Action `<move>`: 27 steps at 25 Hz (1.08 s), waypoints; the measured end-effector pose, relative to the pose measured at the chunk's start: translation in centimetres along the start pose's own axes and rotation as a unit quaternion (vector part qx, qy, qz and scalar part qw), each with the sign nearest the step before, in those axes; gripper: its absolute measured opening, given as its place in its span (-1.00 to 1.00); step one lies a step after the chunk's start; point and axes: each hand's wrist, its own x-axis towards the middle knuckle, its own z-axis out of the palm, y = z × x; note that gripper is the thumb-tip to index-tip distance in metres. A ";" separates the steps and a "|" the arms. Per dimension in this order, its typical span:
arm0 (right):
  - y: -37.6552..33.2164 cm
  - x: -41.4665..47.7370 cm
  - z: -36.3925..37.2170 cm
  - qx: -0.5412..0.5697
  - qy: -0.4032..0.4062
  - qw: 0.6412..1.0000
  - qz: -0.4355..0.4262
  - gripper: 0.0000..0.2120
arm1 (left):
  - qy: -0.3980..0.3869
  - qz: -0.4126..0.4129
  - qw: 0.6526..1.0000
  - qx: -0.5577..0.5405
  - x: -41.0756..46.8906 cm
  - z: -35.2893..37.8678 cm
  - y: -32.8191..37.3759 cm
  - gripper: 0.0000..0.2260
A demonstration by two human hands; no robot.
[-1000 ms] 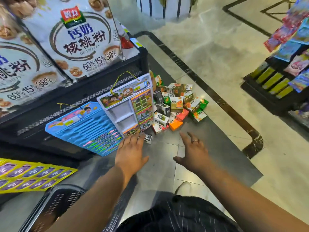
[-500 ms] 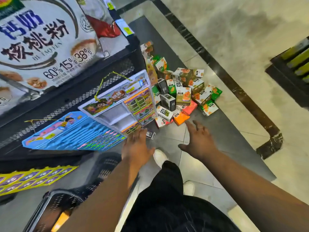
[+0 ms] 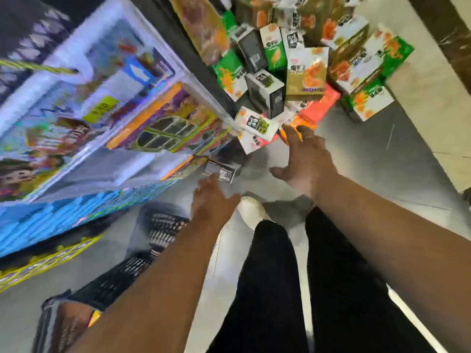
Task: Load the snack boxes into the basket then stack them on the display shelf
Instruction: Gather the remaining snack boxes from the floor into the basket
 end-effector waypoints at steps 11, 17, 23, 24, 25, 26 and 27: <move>6.3 20.9 14.9 -0.075 0.047 0.992 -0.085 0.00 | 0.031 -0.288 0.931 -0.221 21.1 13.1 -3.2 -0.12; 5.0 27.8 18.4 -0.050 0.068 0.992 -0.092 -0.06 | 0.096 -0.342 0.862 -0.361 27.6 15.8 -6.2 -0.13; 7.5 25.2 17.7 0.085 0.071 0.993 -0.039 -0.28 | 0.101 -0.317 0.847 -0.414 25.0 16.0 -5.4 -0.31; 8.5 23.8 17.3 0.128 0.058 0.990 -0.007 -0.30 | 0.100 -0.303 0.857 -0.405 23.5 15.8 -5.1 -0.26; 9.3 22.1 17.0 0.161 0.045 0.986 0.024 -0.29 | 0.099 -0.288 0.866 -0.396 22.0 15.5 -4.8 -0.22; 10.0 20.3 16.6 0.184 0.037 0.981 0.048 -0.28 | 0.094 -0.275 0.874 -0.390 20.4 15.1 -4.5 -0.19; 10.6 18.3 16.0 0.201 0.033 0.977 0.059 -0.27 | 0.087 -0.266 0.877 -0.390 18.8 14.5 -4.1 -0.17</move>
